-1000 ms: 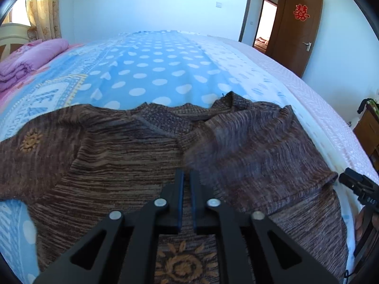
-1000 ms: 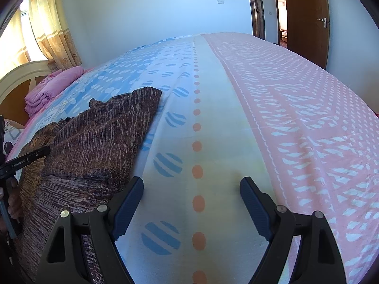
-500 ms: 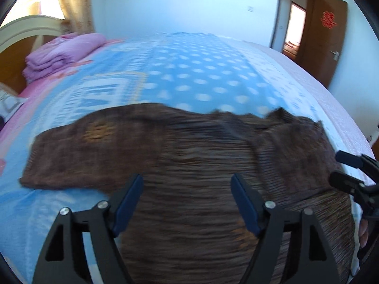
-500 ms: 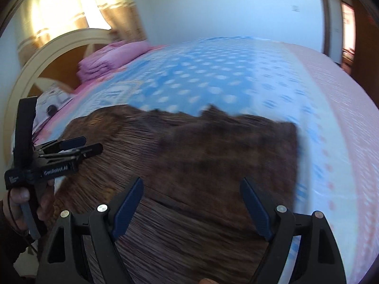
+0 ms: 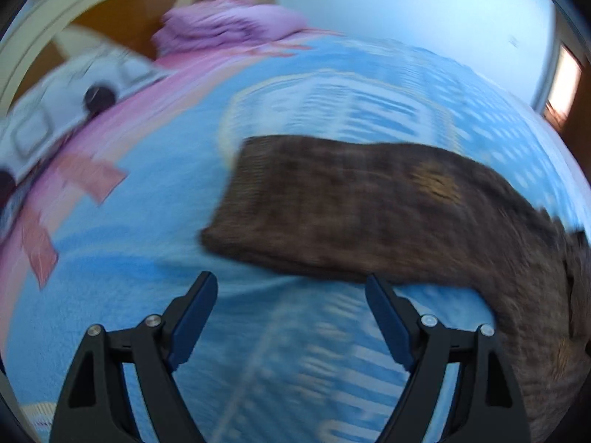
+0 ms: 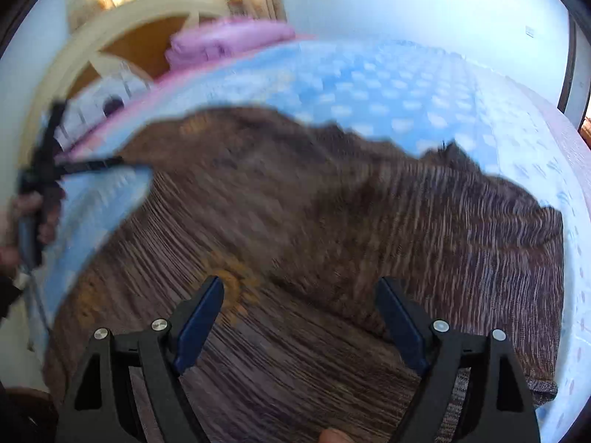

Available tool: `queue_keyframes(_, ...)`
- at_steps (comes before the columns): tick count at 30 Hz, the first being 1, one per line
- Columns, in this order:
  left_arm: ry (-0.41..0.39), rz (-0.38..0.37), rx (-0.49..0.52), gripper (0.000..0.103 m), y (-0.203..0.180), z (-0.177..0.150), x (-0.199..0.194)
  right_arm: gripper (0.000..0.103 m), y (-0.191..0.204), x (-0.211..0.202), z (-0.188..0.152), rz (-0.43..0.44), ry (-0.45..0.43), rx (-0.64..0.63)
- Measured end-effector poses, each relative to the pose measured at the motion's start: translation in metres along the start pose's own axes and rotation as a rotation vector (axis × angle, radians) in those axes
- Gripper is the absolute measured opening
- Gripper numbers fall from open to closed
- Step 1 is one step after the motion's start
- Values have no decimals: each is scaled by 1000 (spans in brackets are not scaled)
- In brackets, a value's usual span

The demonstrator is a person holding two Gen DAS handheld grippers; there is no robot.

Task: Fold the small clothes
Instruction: 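Grasp the other sleeve cuff with the left gripper and lift it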

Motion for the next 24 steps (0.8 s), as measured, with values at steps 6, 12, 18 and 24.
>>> queue_keyframes(6,39,-17,-153,85,30,-4,13,86,10,27,-17,-19,50,-3)
queue_keyframes(12,29,-103,-278,86,35,3,18,86,28,30,-23,-73,59,-101)
queue_keyframes(18,18,-154,-372,86,40,11,23,86,30,32,-23,-103,60,-126)
queue_keyframes(24,-10,-141,-365,81,36,17,28,87,29,33,-23,-107,58,-127)
Point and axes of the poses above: each gripper's, at about its wrist camera, not at the fingertips, and x roughly the way its jaws point, y to its left, z to its top, the point moved 6 cm from there along x, roughly the way its jaws point, and after that the axes turned 6 degrees about -y, right-handed, at the moved point
